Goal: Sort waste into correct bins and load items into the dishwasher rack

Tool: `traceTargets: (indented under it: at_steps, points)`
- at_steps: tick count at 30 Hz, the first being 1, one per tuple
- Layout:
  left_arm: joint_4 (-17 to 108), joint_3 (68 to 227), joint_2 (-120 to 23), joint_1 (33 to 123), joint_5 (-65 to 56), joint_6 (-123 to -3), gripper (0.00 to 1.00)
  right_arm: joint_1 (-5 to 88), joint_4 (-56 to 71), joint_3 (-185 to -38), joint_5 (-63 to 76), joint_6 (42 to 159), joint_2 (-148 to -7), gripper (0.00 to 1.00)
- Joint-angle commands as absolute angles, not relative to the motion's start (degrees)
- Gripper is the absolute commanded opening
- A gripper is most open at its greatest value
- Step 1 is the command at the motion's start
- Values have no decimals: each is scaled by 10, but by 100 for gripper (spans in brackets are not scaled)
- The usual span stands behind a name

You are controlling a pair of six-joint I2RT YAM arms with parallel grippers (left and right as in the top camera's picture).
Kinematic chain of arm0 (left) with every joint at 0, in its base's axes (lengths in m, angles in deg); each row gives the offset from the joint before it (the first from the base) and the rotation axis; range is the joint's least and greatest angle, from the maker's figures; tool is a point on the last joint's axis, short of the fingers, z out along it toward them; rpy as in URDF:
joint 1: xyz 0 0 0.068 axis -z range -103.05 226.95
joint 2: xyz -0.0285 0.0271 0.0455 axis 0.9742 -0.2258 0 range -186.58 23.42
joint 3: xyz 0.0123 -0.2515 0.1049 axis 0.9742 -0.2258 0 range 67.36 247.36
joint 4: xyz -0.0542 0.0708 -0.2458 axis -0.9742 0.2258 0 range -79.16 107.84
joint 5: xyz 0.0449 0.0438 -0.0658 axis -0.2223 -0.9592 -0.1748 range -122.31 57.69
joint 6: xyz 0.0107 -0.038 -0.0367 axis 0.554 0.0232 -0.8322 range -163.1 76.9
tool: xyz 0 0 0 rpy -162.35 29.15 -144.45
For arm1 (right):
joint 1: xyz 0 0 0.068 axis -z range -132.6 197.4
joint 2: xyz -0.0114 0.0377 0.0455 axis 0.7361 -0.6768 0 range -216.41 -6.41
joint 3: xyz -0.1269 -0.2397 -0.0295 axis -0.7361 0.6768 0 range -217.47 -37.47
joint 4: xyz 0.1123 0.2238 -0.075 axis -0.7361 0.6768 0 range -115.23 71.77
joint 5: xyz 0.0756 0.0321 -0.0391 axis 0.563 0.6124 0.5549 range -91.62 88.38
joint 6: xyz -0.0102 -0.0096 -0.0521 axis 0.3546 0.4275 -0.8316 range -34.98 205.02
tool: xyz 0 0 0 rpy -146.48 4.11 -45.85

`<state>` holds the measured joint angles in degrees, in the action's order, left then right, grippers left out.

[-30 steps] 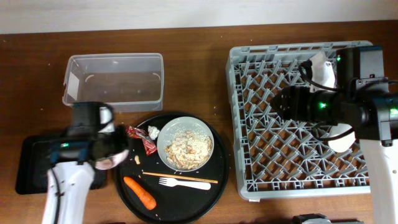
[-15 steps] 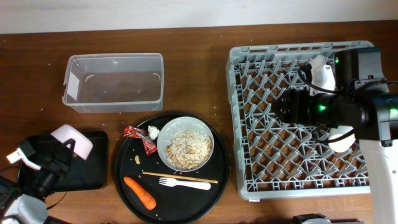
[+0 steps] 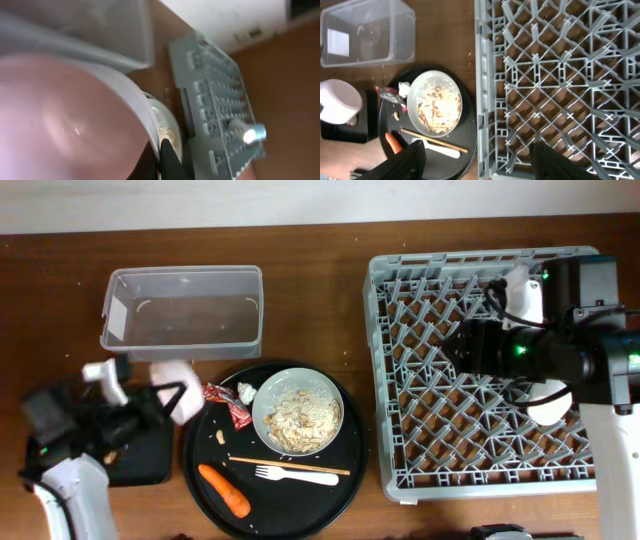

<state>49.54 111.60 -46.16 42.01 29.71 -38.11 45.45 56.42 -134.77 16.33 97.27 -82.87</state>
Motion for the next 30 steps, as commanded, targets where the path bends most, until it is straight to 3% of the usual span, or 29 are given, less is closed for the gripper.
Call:
traceTargets:
  at_steps: [1, 2, 3, 6, 9, 11, 12, 15, 25, 26, 27, 30]
  points:
    - [473, 1184, -430, 604, 236, -459, 1, 534, 560, -1348, 157, 1007, -826, 71]
    - [452, 1185, -430, 640, 235, -480, 0, 563, 560, -1349, 157, 1007, -825, 71]
    - [376, 1185, -434, 726, 234, -534, 1, 620, 562, -1349, 164, 1007, -821, 78]
    - [94, 1185, -469, 922, 149, -695, 0, 726, 564, -1349, 206, 1005, -800, 86]
    - [-248, 1185, -621, 1097, 72, -764, 0, 734, 565, -1349, 206, 1005, -799, 87]
    - [-447, 1186, -746, 1140, 58, -863, 0, 734, 565, -1349, 206, 1005, -799, 87]
    - [-489, 1190, -798, 1147, 56, -913, 0, 734, 566, -1349, 206, 1005, -799, 87]
    - [-550, 1196, -886, 1170, 49, -981, 0, 734, 571, -1349, 206, 1003, -799, 88]
    - [-526, 1196, -893, 1203, 36, -1009, 1, 734, 582, -1349, 202, 990, -799, 88]
    - [-517, 1196, -893, 1203, 35, -1009, 7, 734, 584, -1349, 202, 989, -799, 88]
    - [-517, 1196, -893, 1198, 34, -1009, 25, 734, 586, -1349, 202, 989, -799, 88]
    - [-517, 1196, -893, 1156, 65, -1009, 45, 734, 586, -1349, 202, 990, -799, 88]
